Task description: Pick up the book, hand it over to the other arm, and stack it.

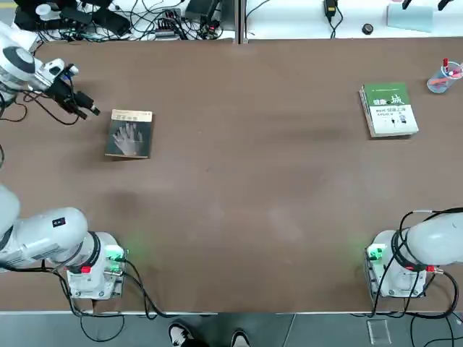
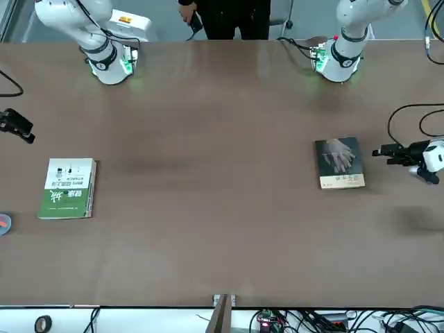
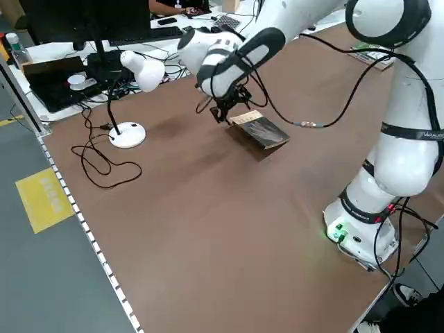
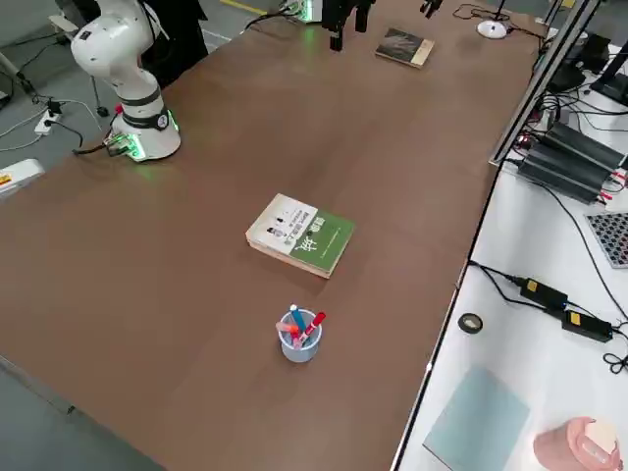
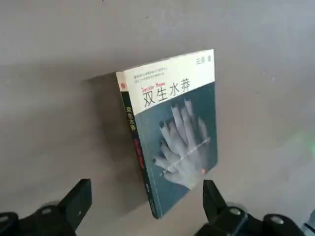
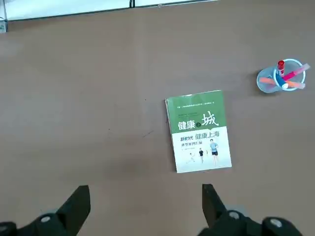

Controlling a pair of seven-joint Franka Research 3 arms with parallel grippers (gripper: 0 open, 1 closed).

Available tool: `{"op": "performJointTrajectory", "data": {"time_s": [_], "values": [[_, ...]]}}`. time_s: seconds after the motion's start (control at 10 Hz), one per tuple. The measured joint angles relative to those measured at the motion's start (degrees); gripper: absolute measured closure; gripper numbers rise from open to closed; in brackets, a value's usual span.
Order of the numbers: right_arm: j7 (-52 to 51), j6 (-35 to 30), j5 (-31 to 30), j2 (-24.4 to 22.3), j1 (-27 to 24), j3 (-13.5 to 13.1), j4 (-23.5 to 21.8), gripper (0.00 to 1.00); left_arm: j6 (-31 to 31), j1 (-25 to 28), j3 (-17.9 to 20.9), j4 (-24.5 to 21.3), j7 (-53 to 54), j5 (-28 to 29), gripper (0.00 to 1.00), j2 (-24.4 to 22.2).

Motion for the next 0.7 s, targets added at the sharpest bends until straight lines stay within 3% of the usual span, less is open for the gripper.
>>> {"op": "performJointTrajectory", "data": {"time_s": [0.3, 0.7], "values": [[0.0, 0.0, 0.0, 0.0, 0.0, 0.0, 0.0, 0.00, 2.9, 0.1, 0.0, -2.7, 3.4, -2.5, 0.00, 1.2], [0.0, -0.8, 0.0, 0.0, 0.0, 0.0, 0.0, 0.00, 3.9, 0.6, 0.0, -3.0, 6.6, -4.5, 0.00, 3.8]]}}
